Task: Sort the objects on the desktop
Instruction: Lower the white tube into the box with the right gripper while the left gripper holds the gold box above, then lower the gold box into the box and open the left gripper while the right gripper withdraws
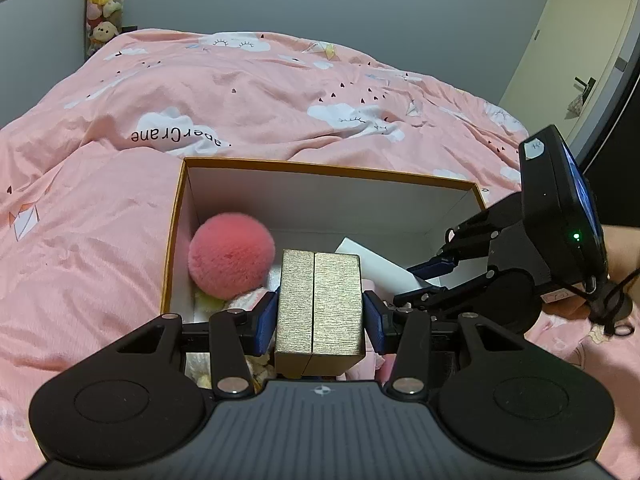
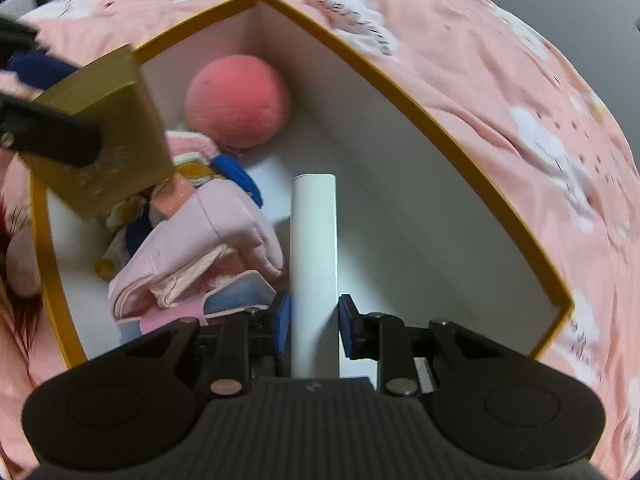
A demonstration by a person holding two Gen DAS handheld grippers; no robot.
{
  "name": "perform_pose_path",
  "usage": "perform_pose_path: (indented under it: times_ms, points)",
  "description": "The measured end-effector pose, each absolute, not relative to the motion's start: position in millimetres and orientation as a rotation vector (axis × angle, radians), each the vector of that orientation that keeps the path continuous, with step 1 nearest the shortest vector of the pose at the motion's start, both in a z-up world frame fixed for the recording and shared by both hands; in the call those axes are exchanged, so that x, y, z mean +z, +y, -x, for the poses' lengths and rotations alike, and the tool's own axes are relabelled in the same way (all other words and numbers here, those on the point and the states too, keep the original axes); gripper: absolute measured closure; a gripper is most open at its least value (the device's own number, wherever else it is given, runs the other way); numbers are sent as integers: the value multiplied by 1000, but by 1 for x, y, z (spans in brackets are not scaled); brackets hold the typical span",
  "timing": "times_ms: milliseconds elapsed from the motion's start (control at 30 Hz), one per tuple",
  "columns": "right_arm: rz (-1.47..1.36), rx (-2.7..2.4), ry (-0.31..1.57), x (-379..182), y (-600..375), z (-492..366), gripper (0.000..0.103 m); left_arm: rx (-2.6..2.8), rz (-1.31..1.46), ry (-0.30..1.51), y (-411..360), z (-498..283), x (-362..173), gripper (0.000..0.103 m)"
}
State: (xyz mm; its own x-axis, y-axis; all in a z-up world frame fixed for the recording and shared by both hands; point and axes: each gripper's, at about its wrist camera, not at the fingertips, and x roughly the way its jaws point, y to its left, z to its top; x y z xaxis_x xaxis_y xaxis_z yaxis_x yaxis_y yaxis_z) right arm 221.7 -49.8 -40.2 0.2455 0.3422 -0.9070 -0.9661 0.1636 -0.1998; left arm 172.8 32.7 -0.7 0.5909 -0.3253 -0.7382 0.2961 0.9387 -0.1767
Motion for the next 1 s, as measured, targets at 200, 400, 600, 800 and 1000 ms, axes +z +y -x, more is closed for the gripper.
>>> perform_pose_path:
  times_ms: [200,400,600,800,1000]
  points:
    - [1054,1163,847,-42,-43,-227,75,-363,17,870,27,-177,2,51]
    - [1064,1156,797,-34,-52,-221,71,-402,-15,856,15,-186,9,51]
    - [926,1044,719,-7,-74,-226,63,-394,-29,832,8,-209,16,51]
    - [759,990,725,-4,-92,-228,62,-397,-40,831,1,-244,12,51]
    - [733,1005,697,-17,-87,-218,62,-373,-38,881,-6,-268,-18,51]
